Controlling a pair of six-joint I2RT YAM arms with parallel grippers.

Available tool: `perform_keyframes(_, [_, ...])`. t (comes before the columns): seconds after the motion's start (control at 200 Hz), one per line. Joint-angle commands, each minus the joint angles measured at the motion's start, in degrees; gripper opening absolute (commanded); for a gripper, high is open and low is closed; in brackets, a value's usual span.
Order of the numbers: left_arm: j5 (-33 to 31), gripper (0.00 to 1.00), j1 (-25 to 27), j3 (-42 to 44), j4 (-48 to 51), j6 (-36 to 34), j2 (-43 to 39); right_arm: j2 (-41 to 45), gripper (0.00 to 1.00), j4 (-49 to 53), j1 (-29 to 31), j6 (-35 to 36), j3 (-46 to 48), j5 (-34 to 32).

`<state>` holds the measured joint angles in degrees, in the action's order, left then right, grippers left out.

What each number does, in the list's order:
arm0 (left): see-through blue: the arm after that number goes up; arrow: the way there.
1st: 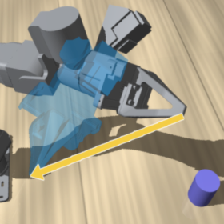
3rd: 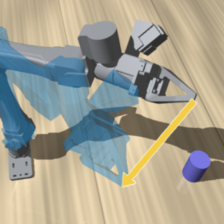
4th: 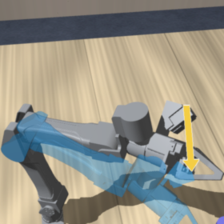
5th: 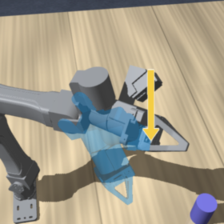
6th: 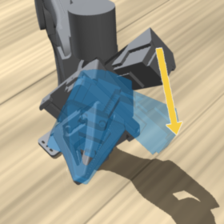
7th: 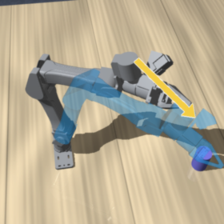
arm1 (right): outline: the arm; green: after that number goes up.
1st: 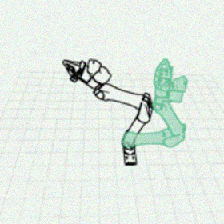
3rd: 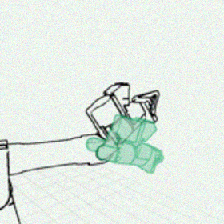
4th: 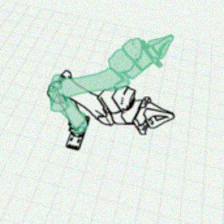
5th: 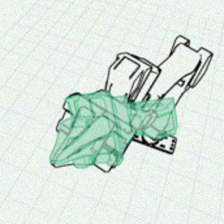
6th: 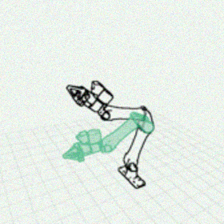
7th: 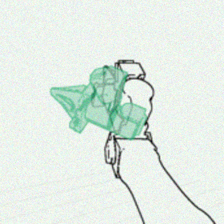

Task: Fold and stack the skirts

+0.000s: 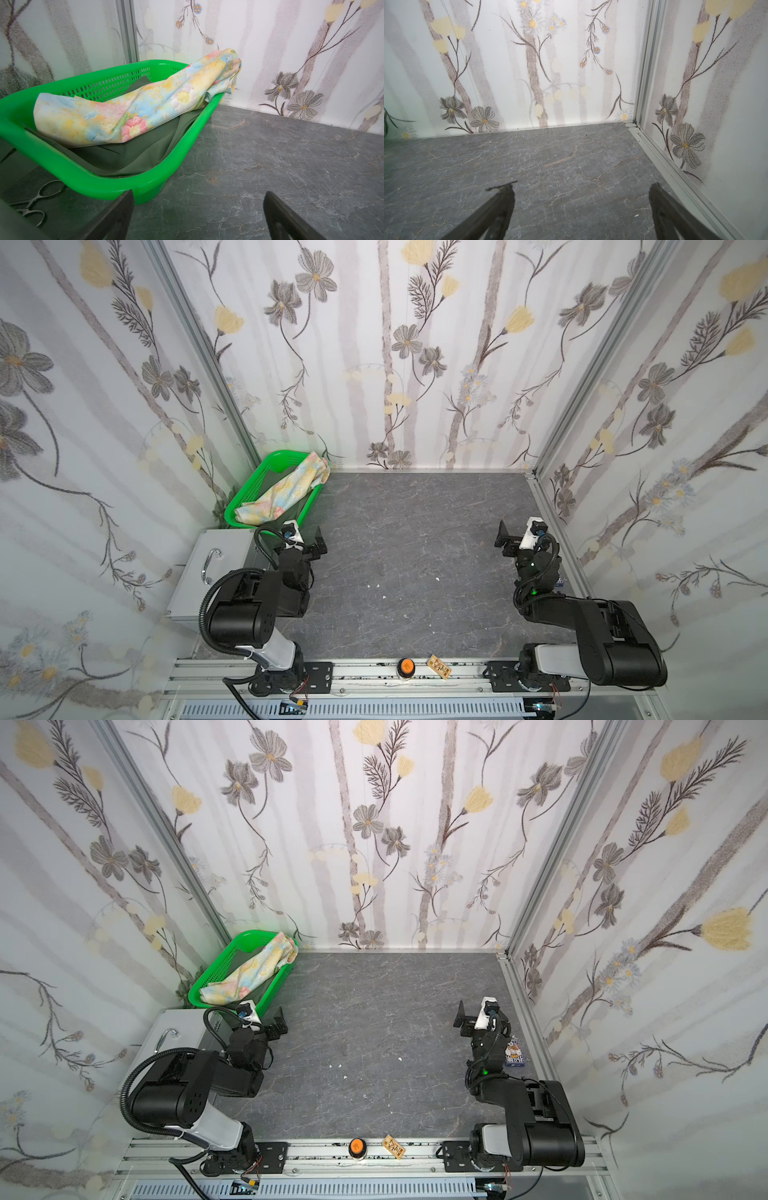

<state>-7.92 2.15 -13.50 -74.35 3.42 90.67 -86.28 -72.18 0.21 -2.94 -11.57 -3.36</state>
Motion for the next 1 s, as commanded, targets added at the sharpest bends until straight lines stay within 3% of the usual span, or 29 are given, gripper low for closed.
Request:
perform_keyframes(0.0, [-0.1, 1.00, 0.0, 0.0, -2.7, 0.2, 0.1, -0.2, 1.00, -2.1, -0.1, 0.4, -0.4, 0.2])
perform_keyframes(0.799, [-0.1, 1.00, 0.0, -0.2, -2.5, 0.1, 0.1, -0.2, 1.00, -2.0, 0.0, 0.4, -0.3, 0.0])
perform_keyframes(0.879, [0.0, 0.87, 0.0, -0.2, -2.6, 0.1, 0.1, -0.1, 0.99, -2.5, 0.0, 0.4, -0.2, 0.0])
perform_keyframes(0.934, [-0.4, 0.77, 0.0, -0.1, -2.5, 0.3, -0.2, 2.2, 0.94, -0.5, 0.2, 0.8, -0.3, 0.7])
perform_keyframes(0.994, [-3.2, 0.76, 0.4, 0.7, -2.0, 0.5, -3.0, 6.4, 0.93, 5.1, 1.9, 1.5, -1.3, -3.8])
